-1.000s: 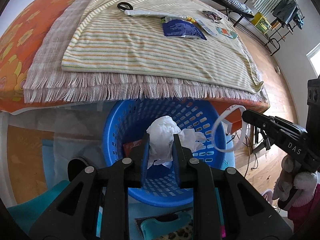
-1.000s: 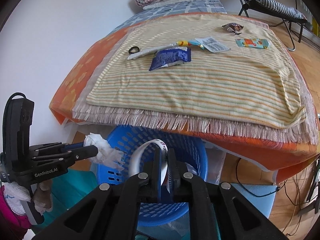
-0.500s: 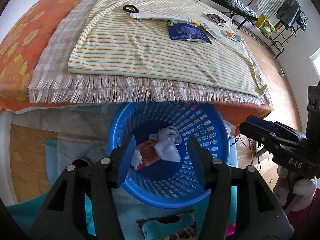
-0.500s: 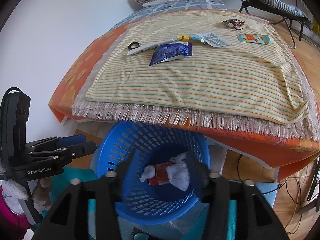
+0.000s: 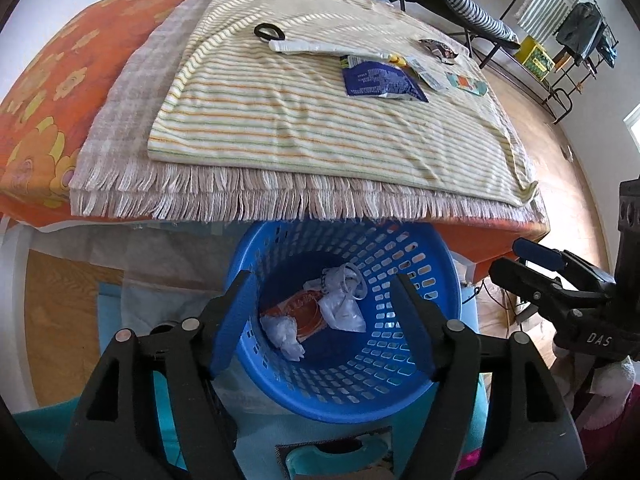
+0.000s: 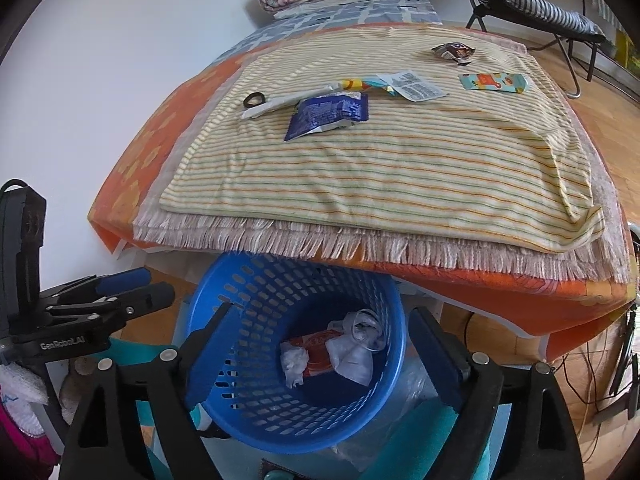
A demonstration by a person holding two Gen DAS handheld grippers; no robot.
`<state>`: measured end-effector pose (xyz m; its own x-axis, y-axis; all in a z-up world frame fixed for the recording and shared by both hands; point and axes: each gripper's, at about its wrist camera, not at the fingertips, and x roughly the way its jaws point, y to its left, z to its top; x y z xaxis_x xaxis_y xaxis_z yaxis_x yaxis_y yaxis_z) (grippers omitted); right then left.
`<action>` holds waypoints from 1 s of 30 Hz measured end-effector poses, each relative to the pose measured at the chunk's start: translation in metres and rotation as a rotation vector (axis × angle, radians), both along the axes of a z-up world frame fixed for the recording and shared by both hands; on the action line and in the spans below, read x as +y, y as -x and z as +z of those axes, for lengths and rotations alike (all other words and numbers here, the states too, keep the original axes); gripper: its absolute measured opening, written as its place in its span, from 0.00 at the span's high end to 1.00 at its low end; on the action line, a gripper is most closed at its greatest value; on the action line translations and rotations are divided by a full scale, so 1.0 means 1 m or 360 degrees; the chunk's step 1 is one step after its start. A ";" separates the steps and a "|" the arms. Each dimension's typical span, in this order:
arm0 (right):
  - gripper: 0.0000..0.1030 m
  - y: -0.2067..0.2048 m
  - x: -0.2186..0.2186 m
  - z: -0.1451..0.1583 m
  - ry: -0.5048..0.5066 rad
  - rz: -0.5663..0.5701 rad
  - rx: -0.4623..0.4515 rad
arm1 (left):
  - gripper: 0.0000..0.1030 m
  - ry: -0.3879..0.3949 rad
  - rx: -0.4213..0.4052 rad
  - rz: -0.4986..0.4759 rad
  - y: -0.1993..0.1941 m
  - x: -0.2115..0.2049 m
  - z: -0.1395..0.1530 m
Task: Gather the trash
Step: 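Withdraw both tools from the basket back over the striped blanket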
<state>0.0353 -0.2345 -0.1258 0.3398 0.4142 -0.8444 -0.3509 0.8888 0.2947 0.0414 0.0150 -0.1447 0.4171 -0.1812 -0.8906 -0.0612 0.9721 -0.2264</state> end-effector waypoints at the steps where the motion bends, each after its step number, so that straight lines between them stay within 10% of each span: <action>1: 0.12 -0.001 -0.001 0.000 -0.0001 -0.0005 -0.0001 | 0.30 0.0001 -0.0005 -0.0001 0.000 0.000 0.002; 30: 0.07 -0.046 -0.046 0.020 -0.0085 -0.0242 -0.0097 | 0.30 -0.0090 -0.0141 -0.0217 -0.087 -0.004 0.054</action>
